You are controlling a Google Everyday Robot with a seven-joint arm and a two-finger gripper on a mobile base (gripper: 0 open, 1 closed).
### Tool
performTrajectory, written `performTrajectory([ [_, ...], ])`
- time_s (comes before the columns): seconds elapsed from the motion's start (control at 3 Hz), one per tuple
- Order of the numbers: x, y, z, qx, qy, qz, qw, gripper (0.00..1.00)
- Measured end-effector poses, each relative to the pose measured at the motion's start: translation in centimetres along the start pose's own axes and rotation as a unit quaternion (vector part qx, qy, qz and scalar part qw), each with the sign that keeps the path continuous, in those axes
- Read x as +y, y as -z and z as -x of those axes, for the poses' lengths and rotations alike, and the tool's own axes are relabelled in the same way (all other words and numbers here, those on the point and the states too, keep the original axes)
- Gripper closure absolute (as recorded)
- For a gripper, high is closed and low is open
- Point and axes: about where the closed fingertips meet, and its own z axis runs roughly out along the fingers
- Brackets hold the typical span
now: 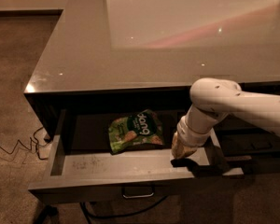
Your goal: Open top drawer
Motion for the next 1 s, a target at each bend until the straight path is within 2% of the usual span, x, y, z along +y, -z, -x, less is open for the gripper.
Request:
performTrajectory([
  [0.33, 1.32, -1.81, -0.94, 0.007, -0.015, 0.023, 0.9996, 1.0],
  [1.0, 1.16, -1.78, -0.08, 0.014, -0.003, 0.022, 0.9997, 1.0],
])
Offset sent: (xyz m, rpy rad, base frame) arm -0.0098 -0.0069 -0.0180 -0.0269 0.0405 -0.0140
